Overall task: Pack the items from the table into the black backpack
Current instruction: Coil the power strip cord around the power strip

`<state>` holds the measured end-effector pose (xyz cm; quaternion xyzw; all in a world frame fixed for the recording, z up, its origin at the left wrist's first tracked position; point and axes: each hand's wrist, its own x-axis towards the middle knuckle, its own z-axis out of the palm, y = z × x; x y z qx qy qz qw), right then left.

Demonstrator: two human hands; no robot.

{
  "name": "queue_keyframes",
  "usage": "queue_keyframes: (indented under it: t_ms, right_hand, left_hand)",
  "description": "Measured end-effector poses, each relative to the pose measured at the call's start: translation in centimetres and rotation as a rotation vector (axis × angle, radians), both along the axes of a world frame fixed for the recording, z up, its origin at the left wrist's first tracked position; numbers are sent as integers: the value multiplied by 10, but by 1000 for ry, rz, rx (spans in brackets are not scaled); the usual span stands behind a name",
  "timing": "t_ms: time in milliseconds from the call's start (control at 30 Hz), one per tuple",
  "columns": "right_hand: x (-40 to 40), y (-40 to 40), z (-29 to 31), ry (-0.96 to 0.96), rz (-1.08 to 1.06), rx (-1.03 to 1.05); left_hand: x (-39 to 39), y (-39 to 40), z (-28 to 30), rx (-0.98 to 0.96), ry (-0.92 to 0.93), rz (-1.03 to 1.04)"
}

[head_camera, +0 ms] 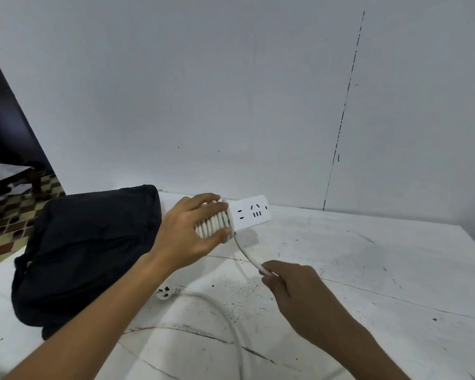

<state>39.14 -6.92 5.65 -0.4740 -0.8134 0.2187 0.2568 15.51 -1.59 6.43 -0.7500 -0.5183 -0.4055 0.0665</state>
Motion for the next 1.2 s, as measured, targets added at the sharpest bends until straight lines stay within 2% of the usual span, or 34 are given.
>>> queue_keyframes:
  t_ms: [100, 200, 300, 367, 433, 533, 600, 667, 733, 800, 833, 933, 1033, 1133, 1200]
  right_hand:
    - [3, -7, 32, -156, 1, 129]
    - [4, 3, 65, -300, 136, 327]
    - [5, 28, 91, -313, 297, 411]
    - [10, 51, 99, -207, 322, 367]
    - [17, 76, 97, -21, 276, 271]
    - [22, 103, 83, 210, 213, 80]
    - [20, 105, 66, 346, 245, -20]
    - [12, 102, 46, 409, 275, -24]
    - [0, 91, 30, 448, 197, -92]
    - [-13, 82, 12, 511, 130, -54]
    - [-20, 77, 5, 515, 120, -27]
    - [-28, 63, -10, 500, 81, -59]
    - [-24, 53, -14, 714, 43, -379]
    - [-20, 41, -17, 953, 134, -771]
    - [-16, 36, -21, 969, 167, -847]
  left_hand:
    - [5, -3, 6, -53, 165, -31]
    - [13, -8, 10, -175, 325, -147]
    - [18, -12, 10, -329, 327, -293]
    - [21, -18, 7, -385, 180, -415]
    - [23, -26, 8, -394, -20, -503]
    - [23, -35, 13, -444, -360, -527]
    - [23, -36, 13, -461, -603, -586]
    - [27, -35, 10, -461, -842, -691]
    - [34, -33, 10, -498, -1102, -742]
    - [40, -32, 14, -540, -1302, -699]
    - [41, -31, 15, -533, -1344, -655]
    - [38, -25, 11, -418, -1344, -485]
    - [39, -22, 5, -348, -1266, -374]
    - [37, -19, 0, -292, -1164, -310]
    - [34, -16, -1, -236, -1036, -283]
